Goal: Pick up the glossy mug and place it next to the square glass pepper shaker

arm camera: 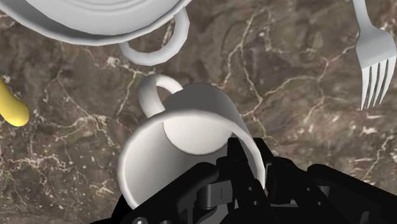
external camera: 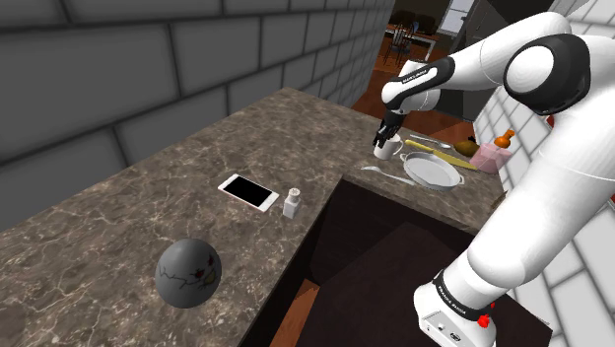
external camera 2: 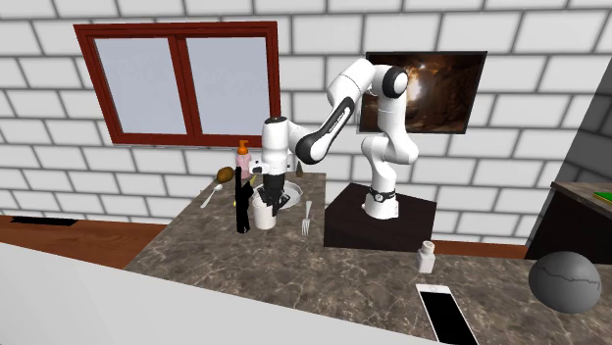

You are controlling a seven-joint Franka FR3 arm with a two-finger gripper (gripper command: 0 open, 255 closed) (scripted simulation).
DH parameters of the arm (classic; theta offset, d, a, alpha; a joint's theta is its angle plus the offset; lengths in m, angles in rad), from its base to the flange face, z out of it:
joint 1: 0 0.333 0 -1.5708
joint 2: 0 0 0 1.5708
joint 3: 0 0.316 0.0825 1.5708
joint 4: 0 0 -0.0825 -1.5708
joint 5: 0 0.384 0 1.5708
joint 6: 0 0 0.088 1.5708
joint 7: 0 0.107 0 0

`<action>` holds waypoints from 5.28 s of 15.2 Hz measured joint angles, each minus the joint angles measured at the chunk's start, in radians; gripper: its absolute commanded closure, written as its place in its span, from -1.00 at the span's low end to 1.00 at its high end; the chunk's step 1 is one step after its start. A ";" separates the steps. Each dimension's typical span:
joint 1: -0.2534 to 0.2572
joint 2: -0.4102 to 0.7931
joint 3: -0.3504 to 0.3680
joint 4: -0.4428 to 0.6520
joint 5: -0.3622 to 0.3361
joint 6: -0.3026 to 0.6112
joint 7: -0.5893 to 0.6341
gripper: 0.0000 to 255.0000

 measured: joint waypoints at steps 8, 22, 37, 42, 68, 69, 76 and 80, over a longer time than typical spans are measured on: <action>0.001 -0.015 -0.002 0.012 -0.007 -0.026 0.003 1.00; 0.009 -0.103 -0.005 0.106 -0.048 -0.202 0.028 1.00; 0.013 -0.156 -0.003 0.253 -0.067 -0.398 0.035 1.00; 0.047 -0.219 0.035 0.211 -0.093 -0.419 0.114 1.00; 0.294 -0.456 0.445 -0.035 -0.085 -0.454 0.764 1.00; 0.304 -0.452 0.462 -0.026 -0.081 -0.460 0.789 1.00; 0.369 -0.379 0.576 0.046 -0.066 -0.470 0.962 1.00; 0.405 -0.314 0.638 0.115 -0.071 -0.482 1.063 1.00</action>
